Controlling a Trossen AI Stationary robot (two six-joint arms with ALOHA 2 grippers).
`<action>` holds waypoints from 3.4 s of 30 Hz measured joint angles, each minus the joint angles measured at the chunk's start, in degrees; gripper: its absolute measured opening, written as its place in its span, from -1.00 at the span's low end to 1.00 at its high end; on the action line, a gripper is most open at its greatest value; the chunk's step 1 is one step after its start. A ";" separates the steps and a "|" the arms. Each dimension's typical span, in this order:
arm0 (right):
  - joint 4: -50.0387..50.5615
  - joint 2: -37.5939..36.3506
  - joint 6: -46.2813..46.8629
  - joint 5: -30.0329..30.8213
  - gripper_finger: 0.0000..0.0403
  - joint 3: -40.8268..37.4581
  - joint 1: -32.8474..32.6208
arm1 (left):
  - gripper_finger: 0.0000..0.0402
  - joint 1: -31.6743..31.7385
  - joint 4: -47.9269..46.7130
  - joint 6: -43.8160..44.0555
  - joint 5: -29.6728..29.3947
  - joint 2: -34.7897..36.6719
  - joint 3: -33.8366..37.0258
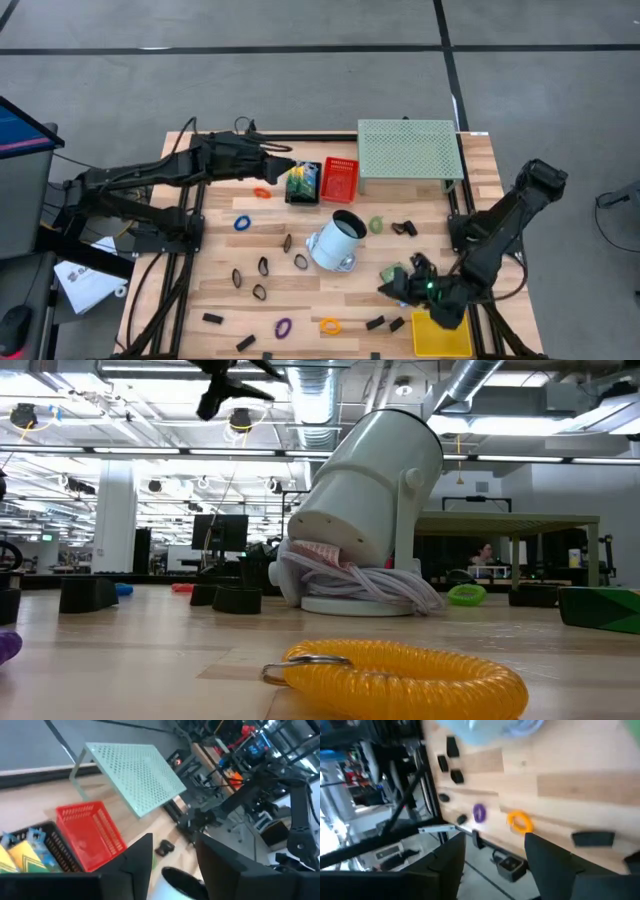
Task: Pick & Place Office Desk Supplies
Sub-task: Put the crayon box into the black bin
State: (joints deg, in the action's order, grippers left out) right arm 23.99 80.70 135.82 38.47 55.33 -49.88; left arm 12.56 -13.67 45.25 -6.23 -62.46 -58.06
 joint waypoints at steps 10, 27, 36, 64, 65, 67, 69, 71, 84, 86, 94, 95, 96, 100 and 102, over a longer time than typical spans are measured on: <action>26.17 2.66 -11.10 -17.53 -0.22 14.24 -1.62 | -0.28 0.00 4.69 -6.59 5.16 0.46 0.08; 35.14 12.04 -55.21 -37.64 0.29 15.56 13.29 | -0.28 -12.52 20.97 -12.82 -0.80 0.49 0.08; 36.81 23.35 -50.14 -40.99 0.52 15.54 12.99 | -0.28 -21.68 25.87 -15.00 -13.28 0.48 0.08; 45.86 31.76 -44.31 -35.40 0.43 15.52 9.88 | -0.28 -28.83 30.08 -18.00 -22.72 0.48 0.06; 45.88 31.76 -44.32 -35.40 0.41 15.52 9.98 | -0.28 -28.84 30.08 -18.00 -22.72 0.48 0.06; 45.88 31.76 -44.23 -35.37 0.37 15.52 9.94 | -0.28 -28.83 30.08 -18.00 -22.70 0.48 0.06; 45.86 31.76 -43.54 -35.39 0.35 15.52 9.54 | -0.28 -28.85 30.05 -17.98 -22.70 0.48 0.06; 45.89 31.76 -42.94 -35.49 0.34 15.63 8.77 | -0.28 -28.85 30.05 -17.98 -22.68 0.48 0.06; 49.93 31.74 -40.67 -35.91 0.34 19.77 5.45 | -0.28 -28.85 29.99 -17.94 -22.64 0.48 0.06; 50.03 31.74 -40.67 -35.80 0.34 19.47 5.28 | -0.28 -28.96 30.00 -17.86 -22.46 0.48 0.06; 48.44 32.05 -40.86 -36.11 0.34 19.38 5.23 | -0.28 -30.65 30.05 -17.80 -22.50 0.48 0.06; 48.46 32.05 -40.50 -36.08 0.34 19.38 5.27 | -0.28 -30.70 30.05 -17.80 -22.50 0.48 0.06; 48.28 32.05 -40.21 -36.07 0.34 19.38 5.28 | -0.28 -30.76 30.06 -17.79 -22.50 0.48 0.06; 47.97 32.05 -39.18 -36.22 0.34 19.38 4.89 | -0.28 -31.06 30.44 -17.80 -22.55 0.48 0.06; 48.86 32.05 -38.39 -36.29 0.34 19.38 4.88 | -0.28 -31.06 30.47 -17.79 -22.67 0.48 0.06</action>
State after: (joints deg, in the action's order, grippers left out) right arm 72.84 112.75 97.43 2.18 74.72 -44.99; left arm -18.50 16.80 27.45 -28.90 -61.98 -58.00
